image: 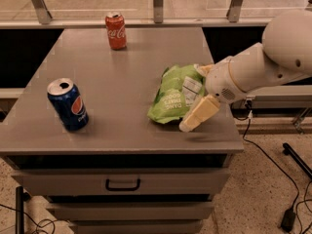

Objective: Move green rice chip bag near coke can

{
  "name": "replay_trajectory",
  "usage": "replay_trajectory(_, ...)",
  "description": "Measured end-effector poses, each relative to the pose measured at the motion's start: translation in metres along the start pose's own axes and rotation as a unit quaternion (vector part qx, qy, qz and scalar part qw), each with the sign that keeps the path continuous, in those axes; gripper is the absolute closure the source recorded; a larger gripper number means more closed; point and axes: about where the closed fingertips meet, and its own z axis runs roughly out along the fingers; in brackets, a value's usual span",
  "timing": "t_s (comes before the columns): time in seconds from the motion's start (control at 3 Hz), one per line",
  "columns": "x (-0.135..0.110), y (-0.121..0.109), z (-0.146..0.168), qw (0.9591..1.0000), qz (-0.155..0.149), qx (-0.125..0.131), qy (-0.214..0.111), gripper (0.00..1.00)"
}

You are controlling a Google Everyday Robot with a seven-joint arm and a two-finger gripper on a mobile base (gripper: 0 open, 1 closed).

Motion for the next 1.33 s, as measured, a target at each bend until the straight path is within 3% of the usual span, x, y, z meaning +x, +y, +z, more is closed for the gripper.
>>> replay_trajectory(0.33, 0.0, 0.003, 0.009, 1.0, -0.003, 0.001, 0.008, 0.17)
replay_trajectory(1.0, -0.001, 0.005, 0.016, 0.9996, -0.012, 0.012, 0.021, 0.64)
replay_trajectory(1.33, -0.008, -0.007, 0.007, 0.9991, 0.01, 0.042, -0.006, 0.88)
